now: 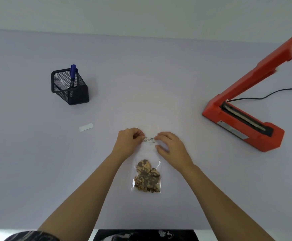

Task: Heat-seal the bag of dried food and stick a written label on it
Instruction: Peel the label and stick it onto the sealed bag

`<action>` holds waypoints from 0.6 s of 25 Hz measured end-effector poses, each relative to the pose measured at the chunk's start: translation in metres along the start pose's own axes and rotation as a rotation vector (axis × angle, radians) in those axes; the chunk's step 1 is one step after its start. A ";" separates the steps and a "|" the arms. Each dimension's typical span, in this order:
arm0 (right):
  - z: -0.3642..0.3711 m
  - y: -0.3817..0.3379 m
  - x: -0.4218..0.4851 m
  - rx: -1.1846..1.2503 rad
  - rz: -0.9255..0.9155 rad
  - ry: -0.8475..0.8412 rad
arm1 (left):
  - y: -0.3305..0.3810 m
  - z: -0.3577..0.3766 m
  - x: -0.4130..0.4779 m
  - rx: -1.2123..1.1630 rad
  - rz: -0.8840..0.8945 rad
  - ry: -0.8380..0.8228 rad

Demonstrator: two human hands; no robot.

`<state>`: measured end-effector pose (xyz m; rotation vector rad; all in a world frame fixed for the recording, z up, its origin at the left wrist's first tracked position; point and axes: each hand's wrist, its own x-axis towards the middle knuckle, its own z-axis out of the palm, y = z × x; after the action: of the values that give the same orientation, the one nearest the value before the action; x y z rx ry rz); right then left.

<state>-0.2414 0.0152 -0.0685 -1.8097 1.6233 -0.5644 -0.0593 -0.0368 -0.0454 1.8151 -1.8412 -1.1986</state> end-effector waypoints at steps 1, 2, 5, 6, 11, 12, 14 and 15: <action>0.001 0.001 0.000 -0.015 -0.006 0.001 | 0.000 0.001 0.000 0.006 0.004 0.008; 0.001 0.002 -0.001 -0.026 -0.010 0.005 | 0.001 0.001 -0.001 0.013 0.008 0.014; 0.002 0.004 -0.002 -0.050 -0.036 0.019 | 0.002 0.003 -0.001 0.019 0.010 0.028; 0.003 0.004 -0.002 -0.061 -0.046 0.026 | 0.002 0.004 -0.001 0.017 0.008 0.034; 0.011 0.003 -0.003 -0.111 -0.083 0.123 | -0.001 0.015 -0.007 0.114 0.072 0.111; 0.013 0.004 -0.004 -0.117 -0.086 0.147 | -0.002 0.017 -0.009 0.150 0.102 0.149; 0.017 0.005 -0.005 -0.120 -0.091 0.182 | -0.007 0.019 -0.016 0.233 0.216 0.245; 0.019 0.006 -0.006 -0.121 -0.098 0.191 | -0.011 0.021 -0.020 0.313 0.292 0.297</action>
<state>-0.2336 0.0238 -0.0856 -1.9838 1.7344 -0.7156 -0.0635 -0.0091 -0.0598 1.6800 -2.1044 -0.5309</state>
